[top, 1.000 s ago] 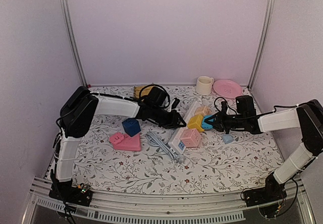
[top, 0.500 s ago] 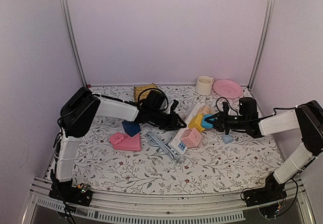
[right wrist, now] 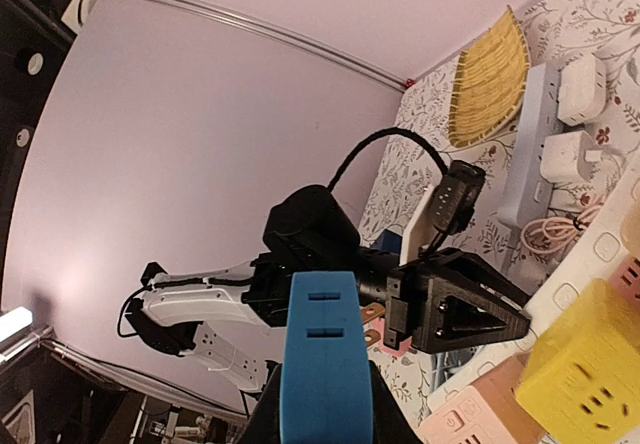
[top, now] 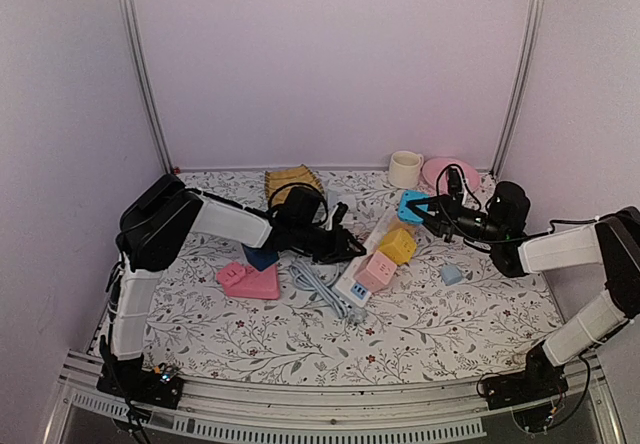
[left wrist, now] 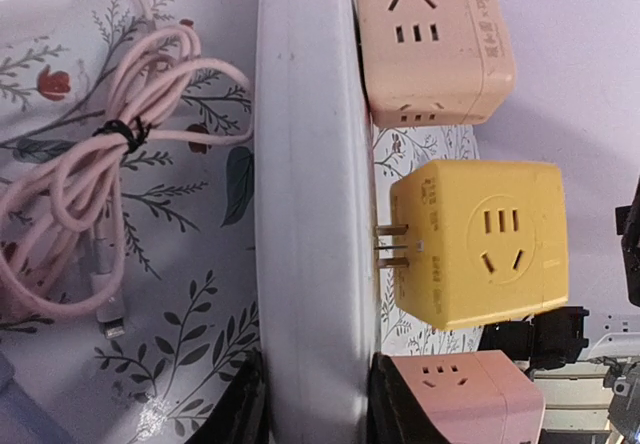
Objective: Pull the plug off the socket
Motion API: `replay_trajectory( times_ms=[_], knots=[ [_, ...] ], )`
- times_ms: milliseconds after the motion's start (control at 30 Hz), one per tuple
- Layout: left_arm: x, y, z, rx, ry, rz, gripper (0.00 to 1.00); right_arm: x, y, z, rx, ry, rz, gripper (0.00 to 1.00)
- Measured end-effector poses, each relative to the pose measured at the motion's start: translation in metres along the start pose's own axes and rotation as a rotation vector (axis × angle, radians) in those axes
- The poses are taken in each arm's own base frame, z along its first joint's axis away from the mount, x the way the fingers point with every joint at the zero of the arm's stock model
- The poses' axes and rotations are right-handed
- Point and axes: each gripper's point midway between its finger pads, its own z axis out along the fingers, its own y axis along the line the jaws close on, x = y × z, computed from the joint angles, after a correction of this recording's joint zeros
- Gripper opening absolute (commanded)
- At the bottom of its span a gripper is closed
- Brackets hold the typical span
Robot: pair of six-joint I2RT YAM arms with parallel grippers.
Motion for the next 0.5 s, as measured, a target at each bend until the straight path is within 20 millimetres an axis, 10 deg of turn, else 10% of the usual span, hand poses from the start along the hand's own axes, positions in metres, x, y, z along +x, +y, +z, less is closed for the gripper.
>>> replay_trajectory(
  times_ms=[233, 500],
  knots=[
    [0.0, 0.003, -0.001, -0.001, -0.008, -0.005, 0.0, -0.004, 0.017, -0.002, -0.061, -0.011, -0.047, 0.03],
    [-0.001, 0.007, -0.001, -0.015, -0.013, -0.008, 0.0, -0.022, -0.022, -0.032, 0.127, -0.066, 0.0, 0.03]
  ],
)
